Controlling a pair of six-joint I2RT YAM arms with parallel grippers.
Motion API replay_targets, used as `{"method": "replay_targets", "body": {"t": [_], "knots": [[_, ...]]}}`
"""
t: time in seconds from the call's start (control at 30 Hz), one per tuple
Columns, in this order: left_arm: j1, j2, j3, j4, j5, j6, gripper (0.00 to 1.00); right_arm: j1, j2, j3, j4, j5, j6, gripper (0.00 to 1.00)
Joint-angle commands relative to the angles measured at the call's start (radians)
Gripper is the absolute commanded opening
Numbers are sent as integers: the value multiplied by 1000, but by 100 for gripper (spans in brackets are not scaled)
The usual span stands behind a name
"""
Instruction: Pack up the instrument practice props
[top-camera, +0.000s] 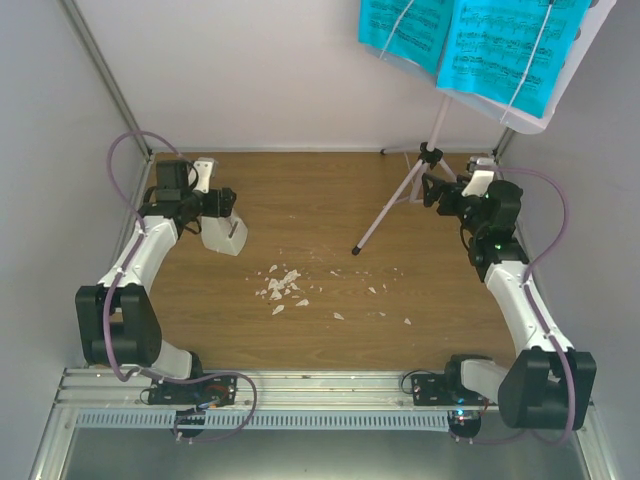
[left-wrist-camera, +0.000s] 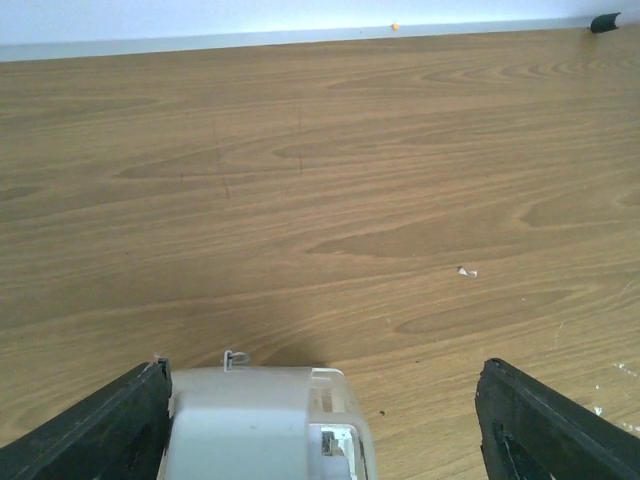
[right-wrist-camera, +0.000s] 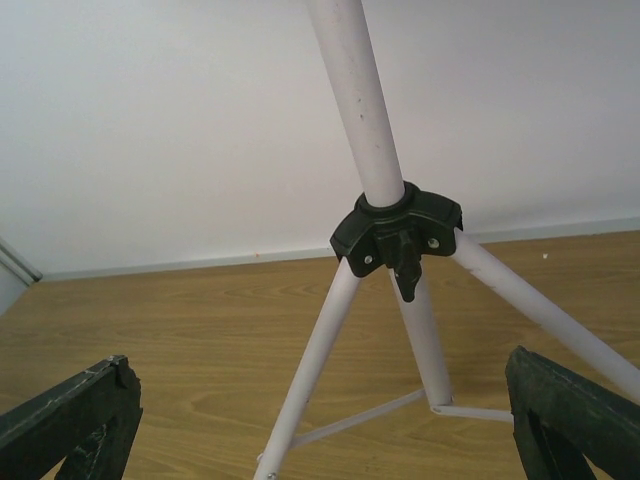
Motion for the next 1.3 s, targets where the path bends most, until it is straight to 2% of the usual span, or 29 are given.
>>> {"method": "replay_targets", "body": {"t": [0.0,0.27,0.33,0.43,0.53,0.73,0.9,1.1,1.27], "knots": [[-26,16,45,-16,-10,7,83,-3,-30,-16,-24,-9,-12,100],[-32,3,21,-34,-46,-10,65,-4,-53,-23,-38,-8,-14,100],[-45,3,13,-41,-50,-11,67,-4,-55,-23,-42,-11,-13,100],[-65,-3,0,-47,-58,-13,77,-4,-61,-27,-43,-13,-14,100],[-66,-13,-8,-42,-58,-12,77,-4,-69,-32,-45,-12,-16,100],[-68,-19,-23,-47,-67,-14,66,-3,-80,-45,-49,-12,-20,100],[-81,-25,-28,-51,-73,-30,53,-4,-86,-52,-48,-12,-15,99],[-167,-42,-29,-62,-64,-98,49,-3,-97,-57,-50,-15,-14,100],[-304,-82,-20,-58,-124,-199,49,-4,-109,-61,-60,-19,-16,100]]}}
